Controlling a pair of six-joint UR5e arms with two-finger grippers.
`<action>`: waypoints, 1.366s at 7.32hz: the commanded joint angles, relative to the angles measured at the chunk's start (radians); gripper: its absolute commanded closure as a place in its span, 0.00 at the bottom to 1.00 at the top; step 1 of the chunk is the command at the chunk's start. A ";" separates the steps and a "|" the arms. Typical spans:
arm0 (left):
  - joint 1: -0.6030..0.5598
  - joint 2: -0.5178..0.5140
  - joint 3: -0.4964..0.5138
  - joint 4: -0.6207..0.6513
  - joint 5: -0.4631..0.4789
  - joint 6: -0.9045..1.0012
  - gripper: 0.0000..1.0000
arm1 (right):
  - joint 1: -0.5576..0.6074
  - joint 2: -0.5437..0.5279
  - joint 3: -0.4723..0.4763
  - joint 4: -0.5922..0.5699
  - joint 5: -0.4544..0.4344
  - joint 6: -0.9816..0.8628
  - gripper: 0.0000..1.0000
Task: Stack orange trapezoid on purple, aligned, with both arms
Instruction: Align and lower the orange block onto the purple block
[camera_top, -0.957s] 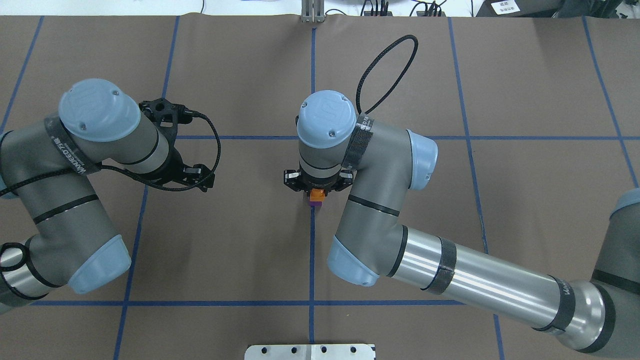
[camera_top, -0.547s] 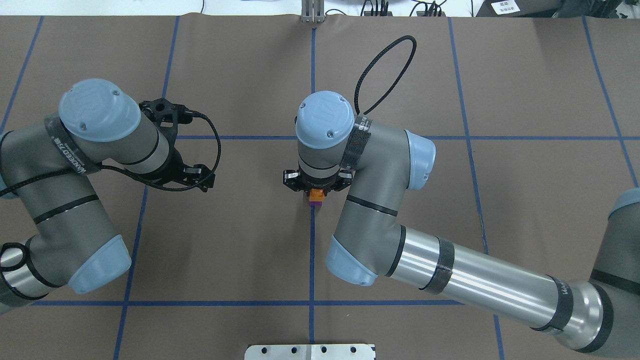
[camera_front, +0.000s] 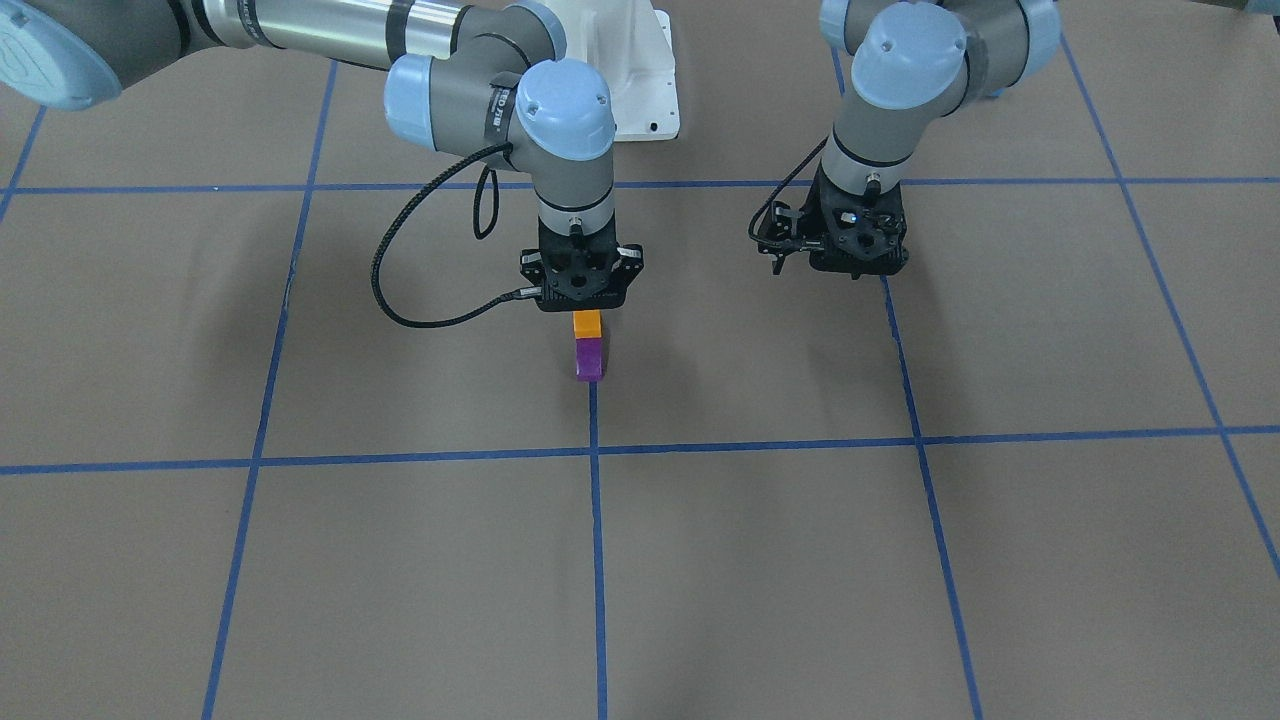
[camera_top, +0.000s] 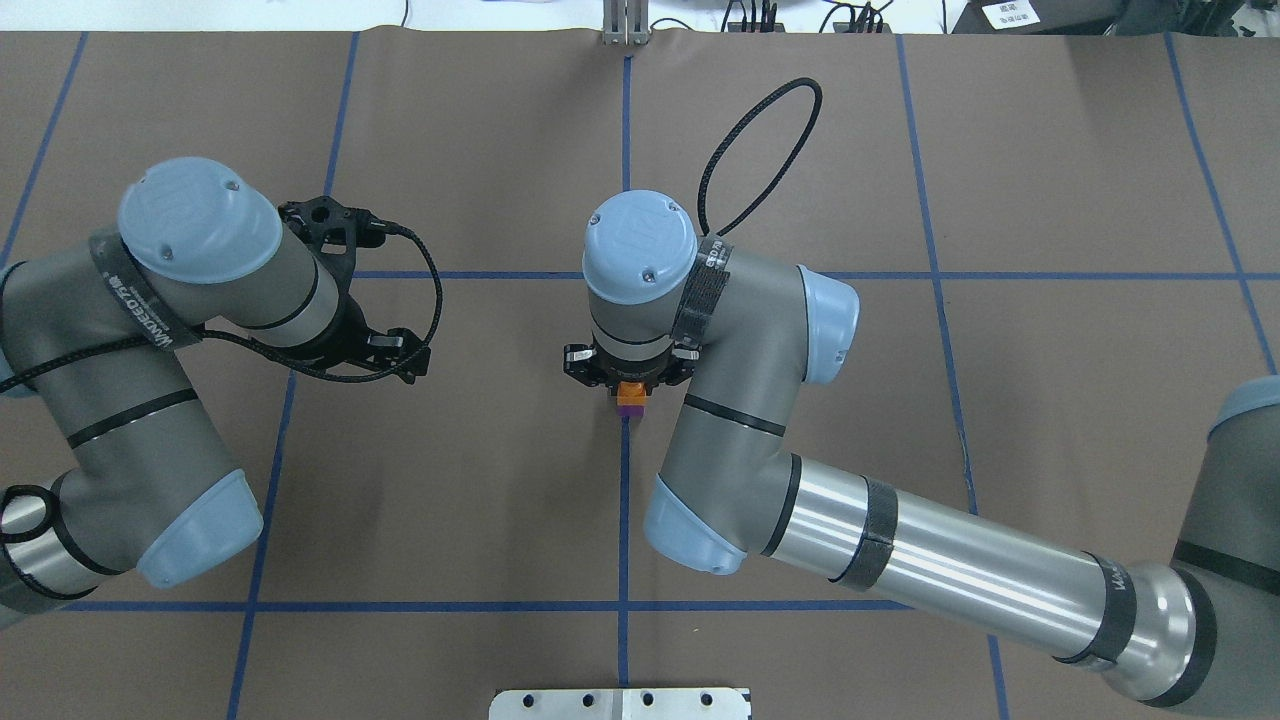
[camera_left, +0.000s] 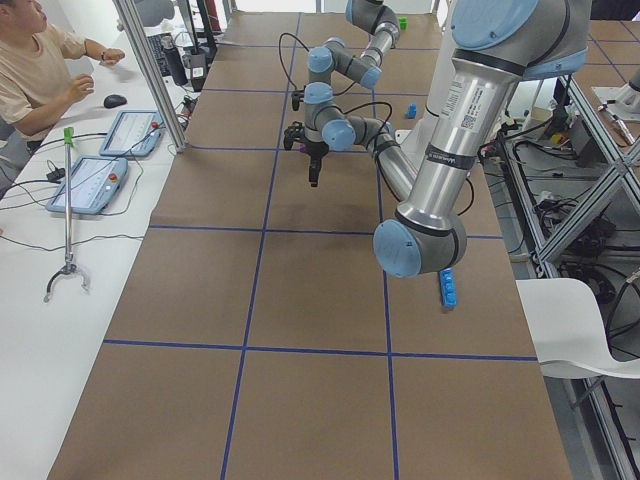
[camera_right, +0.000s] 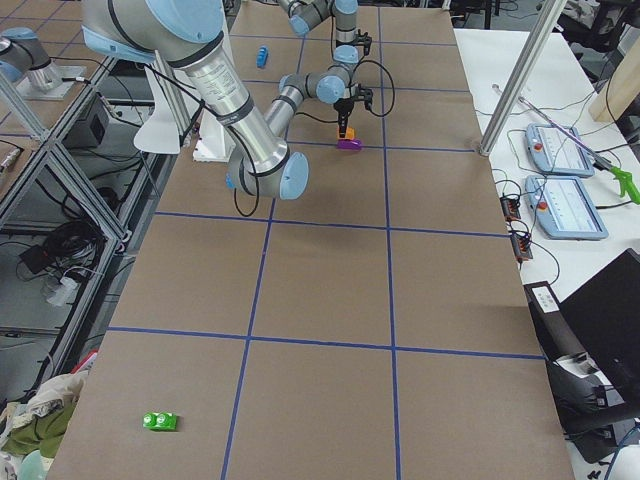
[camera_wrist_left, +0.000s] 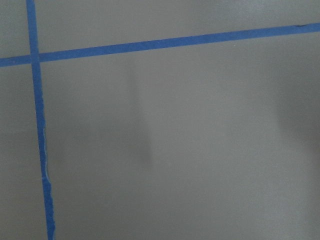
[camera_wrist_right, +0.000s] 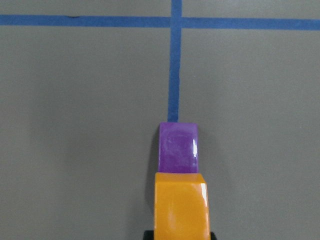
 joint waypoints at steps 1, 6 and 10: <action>0.000 0.000 -0.002 0.000 0.000 -0.001 0.00 | -0.001 0.002 -0.006 0.000 -0.003 0.000 1.00; 0.000 -0.002 -0.002 0.000 0.000 -0.003 0.00 | -0.008 0.003 -0.028 0.002 -0.009 0.000 1.00; 0.000 -0.002 -0.003 0.000 0.000 -0.003 0.00 | -0.021 0.005 -0.031 0.003 -0.038 0.000 1.00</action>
